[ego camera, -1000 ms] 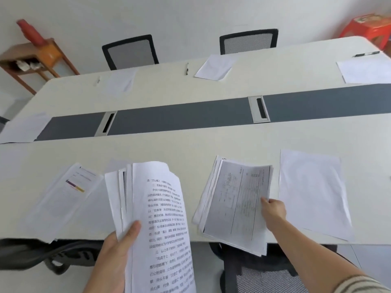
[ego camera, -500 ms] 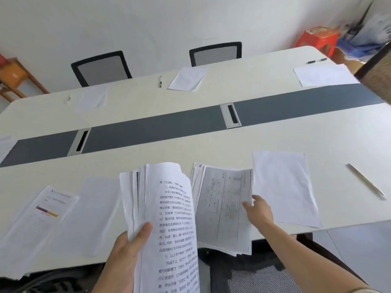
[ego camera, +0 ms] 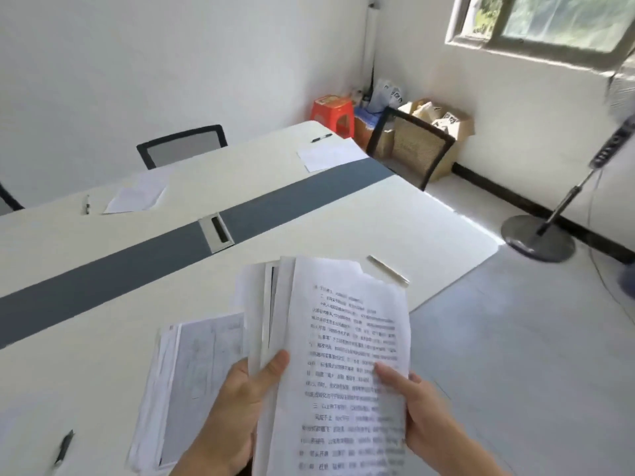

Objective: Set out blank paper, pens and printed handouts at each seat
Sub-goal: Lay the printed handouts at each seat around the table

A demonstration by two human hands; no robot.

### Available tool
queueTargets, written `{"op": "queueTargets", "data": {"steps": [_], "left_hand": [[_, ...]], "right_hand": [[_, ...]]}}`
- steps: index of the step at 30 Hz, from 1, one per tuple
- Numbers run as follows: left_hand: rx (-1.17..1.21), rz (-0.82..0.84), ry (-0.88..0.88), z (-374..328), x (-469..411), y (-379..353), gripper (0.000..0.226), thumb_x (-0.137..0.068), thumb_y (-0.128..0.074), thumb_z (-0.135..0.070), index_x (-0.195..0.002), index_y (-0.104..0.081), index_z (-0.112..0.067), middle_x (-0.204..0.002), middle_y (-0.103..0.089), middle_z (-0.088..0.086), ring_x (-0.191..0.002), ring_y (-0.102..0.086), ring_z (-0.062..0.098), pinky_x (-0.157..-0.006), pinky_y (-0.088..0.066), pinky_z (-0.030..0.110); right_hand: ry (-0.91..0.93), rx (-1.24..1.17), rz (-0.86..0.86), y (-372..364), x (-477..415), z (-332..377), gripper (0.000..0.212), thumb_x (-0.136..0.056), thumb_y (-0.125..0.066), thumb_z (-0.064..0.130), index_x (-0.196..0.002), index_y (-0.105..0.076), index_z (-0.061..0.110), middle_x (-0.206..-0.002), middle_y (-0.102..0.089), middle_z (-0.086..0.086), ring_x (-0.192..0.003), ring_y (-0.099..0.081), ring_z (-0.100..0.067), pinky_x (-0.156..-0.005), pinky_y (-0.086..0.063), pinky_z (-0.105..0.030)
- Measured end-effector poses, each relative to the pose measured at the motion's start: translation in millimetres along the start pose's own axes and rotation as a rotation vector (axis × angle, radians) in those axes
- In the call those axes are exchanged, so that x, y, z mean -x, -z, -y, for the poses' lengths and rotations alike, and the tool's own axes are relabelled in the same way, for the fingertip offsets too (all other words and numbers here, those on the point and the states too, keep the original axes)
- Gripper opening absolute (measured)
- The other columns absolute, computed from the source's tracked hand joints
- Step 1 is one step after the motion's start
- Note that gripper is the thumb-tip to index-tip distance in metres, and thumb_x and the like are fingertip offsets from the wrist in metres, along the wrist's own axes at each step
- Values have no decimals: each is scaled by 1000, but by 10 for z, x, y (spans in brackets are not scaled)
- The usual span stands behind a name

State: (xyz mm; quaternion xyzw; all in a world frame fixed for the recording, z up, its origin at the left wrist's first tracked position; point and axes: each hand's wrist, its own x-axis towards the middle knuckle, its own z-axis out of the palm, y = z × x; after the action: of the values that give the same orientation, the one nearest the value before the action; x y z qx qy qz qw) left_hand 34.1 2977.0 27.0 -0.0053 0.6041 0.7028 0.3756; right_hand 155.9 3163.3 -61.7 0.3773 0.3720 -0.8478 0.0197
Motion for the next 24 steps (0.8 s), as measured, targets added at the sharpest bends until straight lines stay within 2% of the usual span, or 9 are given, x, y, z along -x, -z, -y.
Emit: {"op": "queueTargets", "data": {"steps": [3,7,10,12,15,19,22,24], "left_hand": [[8,69,9,259,-104,-702,29,-91,-53,-20,-104,-71,-1,-102,-74,20,-92,-72,35,-72,-61,40],[8,146,68,710,-225,-1745,28,-96,-49,-16,-112,-67,-3,-106,-73,19,-93,-72,31,-65,-61,34],[12,182,97,930,-340,-2419,27,-97,-48,-17,-116,-65,-7,-106,-73,17,-93,-72,32,-64,-61,35],[16,229,105,1020,-447,-2787,29,-96,-50,-18,-121,-62,-14,-111,-72,16,-98,-70,36,-74,-61,45],[27,282,155,1122,-717,-3240,37,-89,-57,-21,-126,-58,-22,-116,-70,17,-104,-67,39,-93,-50,56],[47,399,446,1260,-1242,-3831,42,-91,-53,-31,-125,-63,-8,-125,-62,25,-116,-59,44,-106,-38,60],[29,459,448,1282,-1756,-4403,41,-88,-56,-26,-123,-64,-6,-124,-62,26,-117,-58,45,-106,-37,62],[-8,485,401,1193,-2096,-4821,41,-86,-57,-23,-124,-64,-8,-121,-64,26,-114,-60,45,-104,-38,62]], "right_hand": [[137,-51,-179,727,398,358,45,-72,-74,10,-111,-61,-9,-101,-71,-30,-83,-71,-46,-68,-60,-53],[311,-106,-406,1740,879,682,42,-74,-75,9,-110,-60,-6,-98,-72,-30,-85,-70,-50,-77,-55,-64],[413,-163,-536,2311,1108,876,32,-78,-73,7,-108,-63,0,-95,-74,-24,-81,-72,-46,-76,-56,-61],[458,-212,-591,2603,1169,1013,28,-77,-72,8,-104,-65,3,-95,-75,-22,-82,-72,-45,-77,-56,-61],[503,-314,-643,2999,1142,1268,19,-81,-69,8,-100,-67,6,-93,-76,-20,-81,-73,-43,-74,-57,-61],[537,-351,-669,3542,984,1758,28,-77,-69,14,-104,-66,5,-96,-75,-19,-84,-73,-43,-76,-56,-62],[537,-386,-690,3993,825,2249,40,-77,-69,17,-113,-62,3,-103,-74,-21,-89,-71,-44,-79,-54,-63],[494,-393,-681,4292,739,2629,39,-84,-66,15,-119,-59,1,-107,-72,-24,-93,-70,-46,-75,-56,-63]]}}
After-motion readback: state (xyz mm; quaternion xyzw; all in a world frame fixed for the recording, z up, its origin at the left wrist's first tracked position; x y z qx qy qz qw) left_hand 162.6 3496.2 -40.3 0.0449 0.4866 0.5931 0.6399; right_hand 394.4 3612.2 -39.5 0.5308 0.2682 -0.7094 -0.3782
